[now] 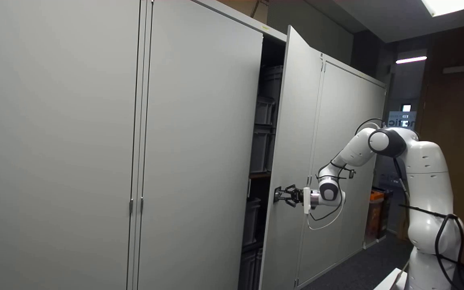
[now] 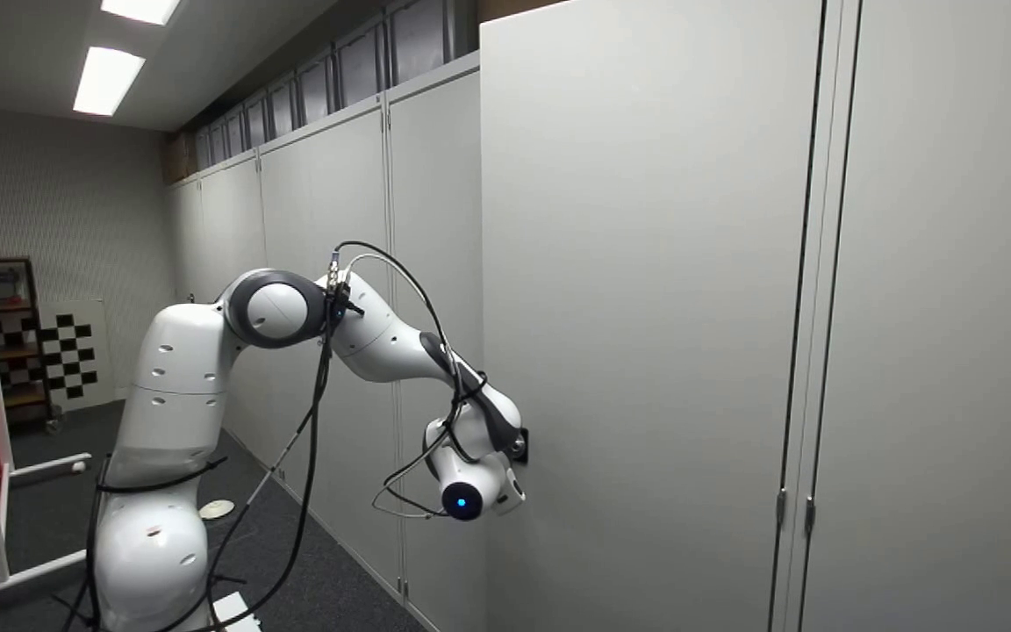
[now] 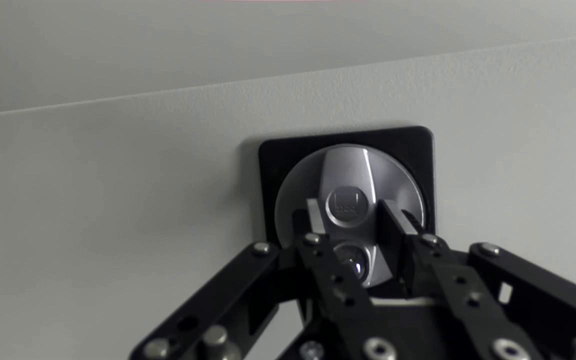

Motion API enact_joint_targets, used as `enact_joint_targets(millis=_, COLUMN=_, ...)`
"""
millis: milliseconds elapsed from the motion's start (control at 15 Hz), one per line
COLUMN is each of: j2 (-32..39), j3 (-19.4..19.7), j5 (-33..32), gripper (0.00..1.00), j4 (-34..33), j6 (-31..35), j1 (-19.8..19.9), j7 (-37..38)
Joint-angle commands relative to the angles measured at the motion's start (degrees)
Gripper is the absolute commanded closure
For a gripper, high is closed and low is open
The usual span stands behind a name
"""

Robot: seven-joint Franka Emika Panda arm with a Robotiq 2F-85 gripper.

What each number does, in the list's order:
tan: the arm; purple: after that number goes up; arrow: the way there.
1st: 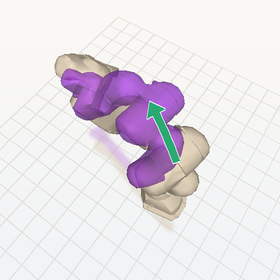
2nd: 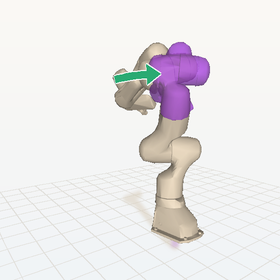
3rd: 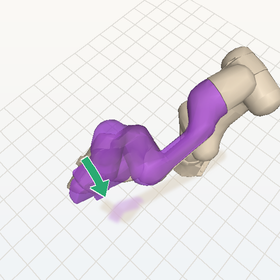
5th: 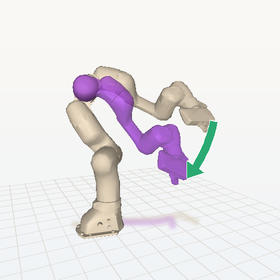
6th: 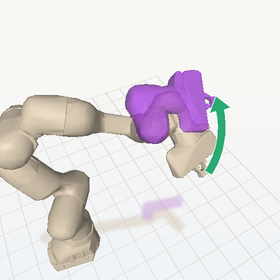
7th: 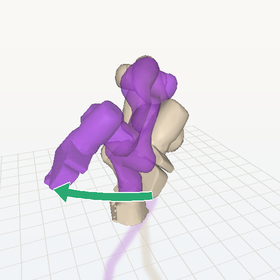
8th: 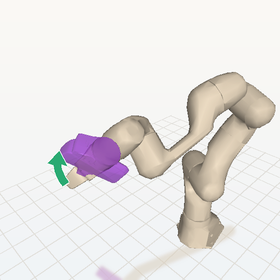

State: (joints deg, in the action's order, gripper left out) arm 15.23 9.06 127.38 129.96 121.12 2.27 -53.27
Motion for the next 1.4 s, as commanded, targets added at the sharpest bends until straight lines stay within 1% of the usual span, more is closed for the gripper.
enact_joint_targets(millis=0, j2=-5.9, j3=0.8, j5=-2.0, gripper=0.92, j4=5.4, j6=-4.3, j1=1.9, j7=-0.4)
enact_joint_targets(millis=1333, j2=-12.2, j3=2.6, j5=-7.4, gripper=0.92, j4=12.3, j6=-6.3, j1=5.2, j7=0.2)
